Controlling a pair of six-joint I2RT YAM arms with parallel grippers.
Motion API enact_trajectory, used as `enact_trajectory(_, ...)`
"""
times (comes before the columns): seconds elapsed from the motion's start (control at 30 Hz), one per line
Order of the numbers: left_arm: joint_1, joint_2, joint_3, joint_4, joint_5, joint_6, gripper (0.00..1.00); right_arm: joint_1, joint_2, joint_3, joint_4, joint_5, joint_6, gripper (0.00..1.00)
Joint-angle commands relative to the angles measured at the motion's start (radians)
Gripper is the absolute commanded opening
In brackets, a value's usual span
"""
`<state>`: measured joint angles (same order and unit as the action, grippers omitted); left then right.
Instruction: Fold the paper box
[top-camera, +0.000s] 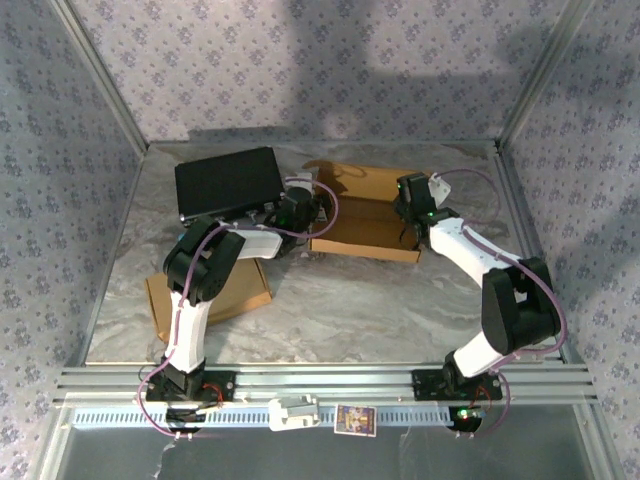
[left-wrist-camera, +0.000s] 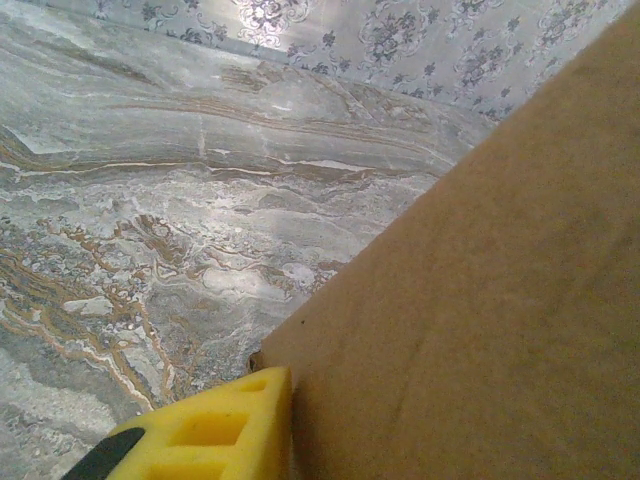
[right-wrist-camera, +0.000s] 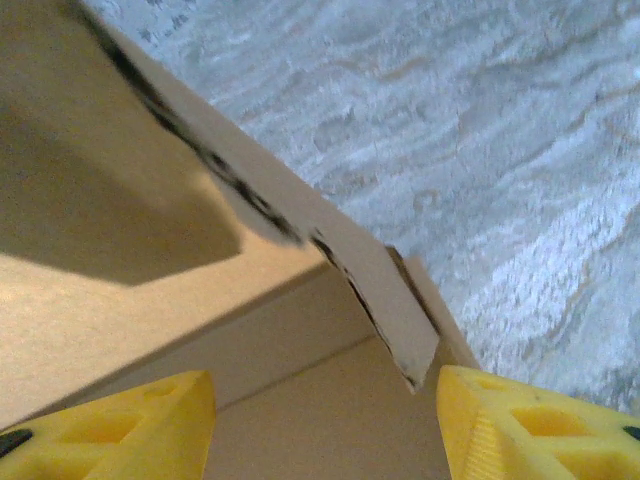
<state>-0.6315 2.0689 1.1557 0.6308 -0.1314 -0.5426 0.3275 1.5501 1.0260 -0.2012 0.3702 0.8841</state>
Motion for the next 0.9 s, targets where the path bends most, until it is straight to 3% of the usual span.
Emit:
enact_trajectory(0.0,-0.011,0.01,-0.021,-0.044,-0.011,0.007,0.26,0.008,-0.022,0.023,-0.107,-0.017,0.091,0.62)
enact_trajectory(0.23,-0.013,0.013,-0.022,-0.048,-0.015,0.013,0.26,0.061,-0.133,0.035,-0.184,0.01,0.081,0.6)
enact_trajectory(0.47,-0.014,0.014,-0.018,-0.055,-0.016,0.027,0.26,0.169,-0.226,0.122,-0.31,0.07,0.255,0.6)
enact_trajectory(0.6,-0.014,0.014,-0.024,-0.059,-0.015,0.026,0.26,0.142,-0.184,0.242,-0.321,0.045,0.396,0.61)
enact_trajectory(0.87,-0.021,0.015,-0.043,-0.052,-0.024,0.029,0.27,0.01,-0.009,0.487,-0.444,-0.174,0.765,0.63)
